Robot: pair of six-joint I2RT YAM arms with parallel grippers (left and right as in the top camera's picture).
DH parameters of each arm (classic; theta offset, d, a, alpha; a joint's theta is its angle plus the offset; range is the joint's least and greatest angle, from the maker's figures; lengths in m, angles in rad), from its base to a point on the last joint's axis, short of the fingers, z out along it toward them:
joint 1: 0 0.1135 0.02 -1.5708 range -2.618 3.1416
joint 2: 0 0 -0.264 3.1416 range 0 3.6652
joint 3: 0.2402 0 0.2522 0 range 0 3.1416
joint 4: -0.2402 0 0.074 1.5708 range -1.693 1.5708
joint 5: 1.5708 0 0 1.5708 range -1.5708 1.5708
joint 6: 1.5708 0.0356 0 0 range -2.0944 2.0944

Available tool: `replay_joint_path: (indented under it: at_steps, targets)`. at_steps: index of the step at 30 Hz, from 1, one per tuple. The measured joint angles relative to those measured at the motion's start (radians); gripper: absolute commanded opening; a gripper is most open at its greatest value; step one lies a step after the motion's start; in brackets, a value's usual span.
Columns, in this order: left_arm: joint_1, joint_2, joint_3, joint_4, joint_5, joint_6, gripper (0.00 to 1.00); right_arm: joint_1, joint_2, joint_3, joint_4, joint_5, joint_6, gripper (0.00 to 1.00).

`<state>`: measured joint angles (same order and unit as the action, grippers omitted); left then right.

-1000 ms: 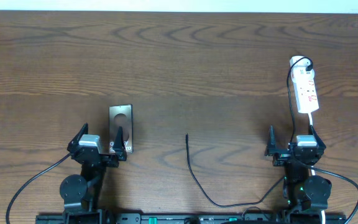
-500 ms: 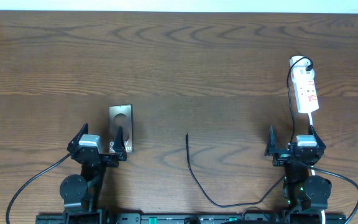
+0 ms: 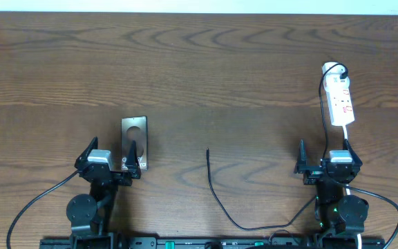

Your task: Plug charger to phone and switch on socket

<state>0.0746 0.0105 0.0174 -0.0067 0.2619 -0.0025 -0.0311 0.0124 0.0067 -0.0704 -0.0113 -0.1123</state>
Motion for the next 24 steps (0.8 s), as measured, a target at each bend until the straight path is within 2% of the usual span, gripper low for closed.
replay_joint_path:
  at_steps: [24]
  targets:
    - [0.000, 0.000, 0.000, -0.001, -0.010, 0.000, 0.93, 0.000, 0.000, 0.000, 0.000, 0.000, 0.000, 0.99]
